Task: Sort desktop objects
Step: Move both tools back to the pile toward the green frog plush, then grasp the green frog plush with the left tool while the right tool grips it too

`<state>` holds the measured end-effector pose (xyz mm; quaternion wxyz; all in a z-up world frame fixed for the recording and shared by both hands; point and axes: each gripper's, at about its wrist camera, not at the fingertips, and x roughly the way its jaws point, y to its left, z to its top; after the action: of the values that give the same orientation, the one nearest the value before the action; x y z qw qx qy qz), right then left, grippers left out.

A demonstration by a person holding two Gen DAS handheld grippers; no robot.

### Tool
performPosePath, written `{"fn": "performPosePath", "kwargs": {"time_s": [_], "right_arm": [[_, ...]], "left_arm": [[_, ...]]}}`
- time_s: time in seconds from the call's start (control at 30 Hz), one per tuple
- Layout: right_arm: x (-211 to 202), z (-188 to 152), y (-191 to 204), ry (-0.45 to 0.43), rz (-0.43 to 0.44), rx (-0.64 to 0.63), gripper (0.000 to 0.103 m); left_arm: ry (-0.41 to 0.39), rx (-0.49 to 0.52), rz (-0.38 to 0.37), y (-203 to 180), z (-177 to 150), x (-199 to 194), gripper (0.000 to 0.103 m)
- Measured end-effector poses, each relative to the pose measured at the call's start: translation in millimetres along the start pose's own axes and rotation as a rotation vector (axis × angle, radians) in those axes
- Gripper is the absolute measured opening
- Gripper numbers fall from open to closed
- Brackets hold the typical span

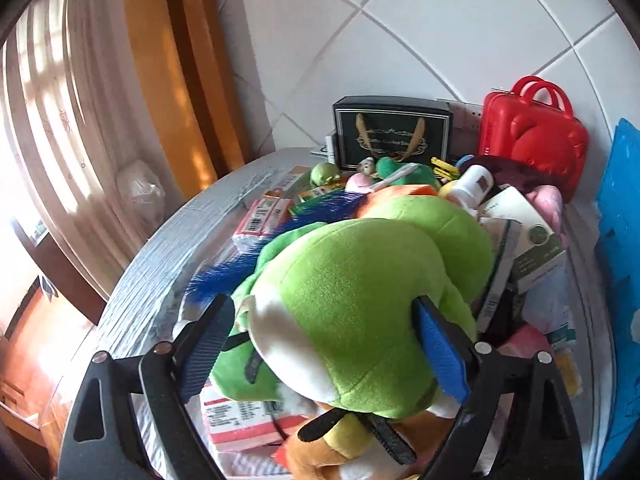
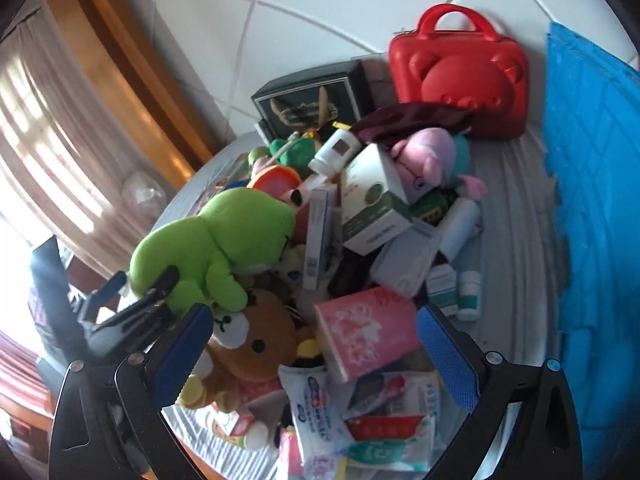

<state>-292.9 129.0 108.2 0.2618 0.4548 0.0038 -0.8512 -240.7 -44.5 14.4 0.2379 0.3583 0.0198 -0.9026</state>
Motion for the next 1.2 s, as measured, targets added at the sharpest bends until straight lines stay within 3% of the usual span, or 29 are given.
{"fn": "performPosePath", "kwargs": {"time_s": [0.23,0.37,0.53,0.7,0.8,0.9,1.2], "right_arm": [[41,4,21,0.048,0.038,-0.060,0.103],[53,10,29,0.037,0.028,-0.087,0.103],[56,13,31,0.015,0.019,-0.117,0.103],[57,11,25,0.008,0.064,-0.140,0.103],[57,9,25,-0.046,0.099,-0.171,0.103],[68,10,30,-0.045,0.082,-0.185,0.103],[119,37,55,-0.006,0.132,-0.168,0.103]], "left_arm": [[0.016,0.002,-0.009,34,-2,13,0.093],[0.046,-0.062,-0.080,47,1,18,0.093],[0.057,-0.147,-0.116,37,-4,-2,0.093],[0.107,-0.148,-0.008,9,-22,1,0.093],[0.142,-0.170,0.032,0,-28,19,0.093],[0.144,-0.139,0.074,-3,-31,35,0.093],[0.146,-0.120,-0.007,17,-23,49,0.093]]}}
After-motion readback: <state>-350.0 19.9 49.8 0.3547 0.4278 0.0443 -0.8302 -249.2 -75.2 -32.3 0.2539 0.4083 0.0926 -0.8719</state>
